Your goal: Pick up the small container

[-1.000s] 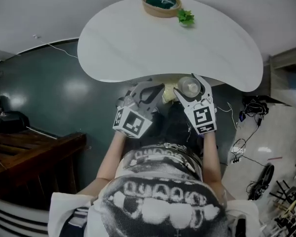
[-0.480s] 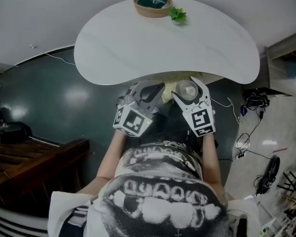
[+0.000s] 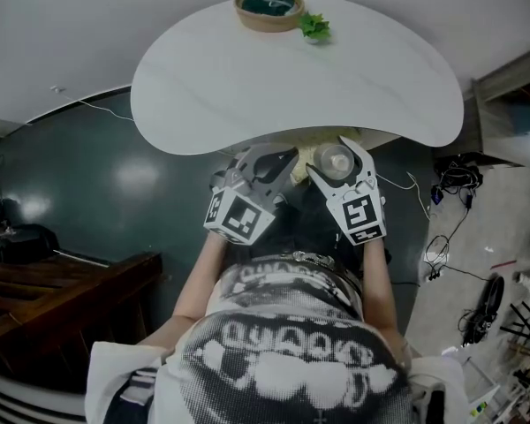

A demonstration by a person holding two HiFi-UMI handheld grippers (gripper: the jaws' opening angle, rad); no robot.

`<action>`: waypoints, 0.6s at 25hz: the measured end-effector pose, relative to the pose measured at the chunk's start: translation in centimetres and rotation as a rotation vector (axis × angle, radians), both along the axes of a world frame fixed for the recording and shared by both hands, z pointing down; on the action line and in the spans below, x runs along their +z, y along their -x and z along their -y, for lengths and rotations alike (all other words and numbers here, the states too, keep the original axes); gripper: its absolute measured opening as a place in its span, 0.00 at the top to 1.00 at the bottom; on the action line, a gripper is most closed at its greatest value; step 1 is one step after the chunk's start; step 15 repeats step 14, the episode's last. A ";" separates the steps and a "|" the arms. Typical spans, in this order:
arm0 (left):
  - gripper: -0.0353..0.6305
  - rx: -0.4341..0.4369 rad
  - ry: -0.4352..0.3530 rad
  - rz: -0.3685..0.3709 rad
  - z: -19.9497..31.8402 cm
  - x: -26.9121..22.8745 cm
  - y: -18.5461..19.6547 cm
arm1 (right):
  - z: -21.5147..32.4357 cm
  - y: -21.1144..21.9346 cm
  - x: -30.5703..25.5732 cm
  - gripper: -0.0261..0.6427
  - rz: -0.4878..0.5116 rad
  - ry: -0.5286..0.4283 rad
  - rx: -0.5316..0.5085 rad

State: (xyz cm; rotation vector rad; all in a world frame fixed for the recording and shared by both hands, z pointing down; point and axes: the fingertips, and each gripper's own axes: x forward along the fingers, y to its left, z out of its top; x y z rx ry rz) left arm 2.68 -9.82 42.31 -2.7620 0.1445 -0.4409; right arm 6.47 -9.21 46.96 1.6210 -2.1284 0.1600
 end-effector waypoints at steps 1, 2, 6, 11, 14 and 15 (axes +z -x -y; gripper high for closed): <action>0.94 0.002 0.001 0.001 0.0 0.0 0.0 | 0.0 0.0 -0.1 0.45 0.000 -0.002 0.001; 0.94 0.004 0.001 0.002 -0.1 -0.1 0.0 | 0.0 0.0 -0.1 0.45 0.000 -0.004 0.001; 0.94 0.001 0.000 0.004 -0.3 0.2 0.0 | -0.2 -0.1 -0.2 0.45 0.000 -0.006 0.005; 0.94 0.001 0.012 0.008 -0.4 0.3 -0.3 | -0.3 -0.5 -0.2 0.45 0.000 -0.003 0.009; 0.94 -0.002 0.013 0.009 -0.1 0.3 -0.5 | 0.0 -0.7 -0.3 0.45 -0.001 -0.005 0.007; 0.94 -0.002 0.013 0.009 -0.1 0.3 -0.5 | 0.0 -0.7 -0.3 0.45 -0.001 -0.005 0.007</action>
